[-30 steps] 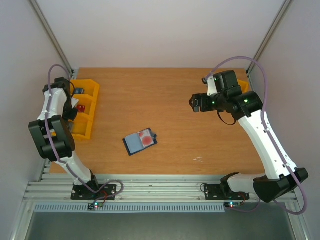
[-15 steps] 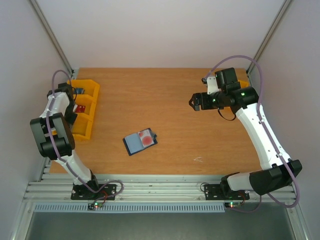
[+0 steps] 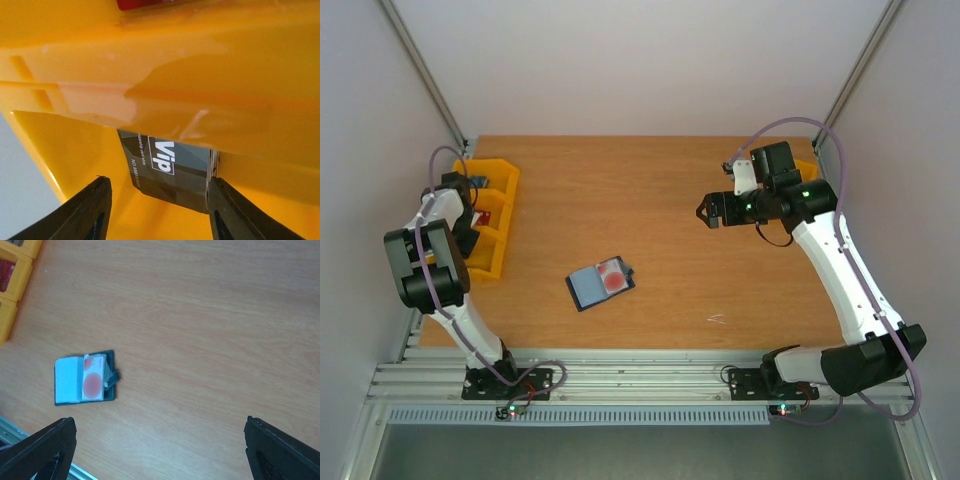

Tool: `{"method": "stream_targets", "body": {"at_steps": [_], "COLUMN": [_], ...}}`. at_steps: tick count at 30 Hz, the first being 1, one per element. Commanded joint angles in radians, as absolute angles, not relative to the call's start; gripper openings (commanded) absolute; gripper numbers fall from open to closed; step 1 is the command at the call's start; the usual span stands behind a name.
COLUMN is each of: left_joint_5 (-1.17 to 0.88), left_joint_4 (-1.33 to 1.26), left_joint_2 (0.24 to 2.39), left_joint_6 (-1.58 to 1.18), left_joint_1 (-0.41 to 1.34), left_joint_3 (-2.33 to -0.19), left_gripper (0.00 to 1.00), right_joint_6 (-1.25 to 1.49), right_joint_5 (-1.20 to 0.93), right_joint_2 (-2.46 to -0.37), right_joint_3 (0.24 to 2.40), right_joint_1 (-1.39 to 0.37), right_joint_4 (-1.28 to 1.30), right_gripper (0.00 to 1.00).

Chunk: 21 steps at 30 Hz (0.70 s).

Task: Take the credit cards out of the card holder

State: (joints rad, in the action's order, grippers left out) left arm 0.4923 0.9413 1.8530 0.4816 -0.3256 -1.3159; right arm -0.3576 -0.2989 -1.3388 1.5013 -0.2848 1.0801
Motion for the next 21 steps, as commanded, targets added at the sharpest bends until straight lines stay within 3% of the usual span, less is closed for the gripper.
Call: {"method": "stream_targets", "body": {"at_steps": [1,7,13,21], "left_joint_5": [0.455,0.388,0.269,0.010], "left_joint_4": [0.928,0.971,0.965,0.895], "left_joint_2": [1.806,1.777,1.665,1.324], "left_joint_6": [0.466,0.482,0.499,0.551], "left_joint_1": [-0.329,-0.330,-0.330,-0.331], "left_joint_3": [-1.309,-1.366,-1.363,-1.248], "left_gripper": [0.57,0.74,0.97,0.99], "right_joint_6": [-0.333,-0.305,-0.286,-0.161], "right_joint_5": [-0.326,-0.347,-0.399,-0.593], "right_joint_2": [-1.298,-1.294,-1.309,-1.312], "right_joint_3": [1.454,1.440,1.462,1.408], "right_joint_1": [-0.278,-0.278,-0.278,-0.291], "right_joint_4": [1.057,1.041,1.046,0.962], "right_gripper": [0.93,0.93,0.90,0.78]}}
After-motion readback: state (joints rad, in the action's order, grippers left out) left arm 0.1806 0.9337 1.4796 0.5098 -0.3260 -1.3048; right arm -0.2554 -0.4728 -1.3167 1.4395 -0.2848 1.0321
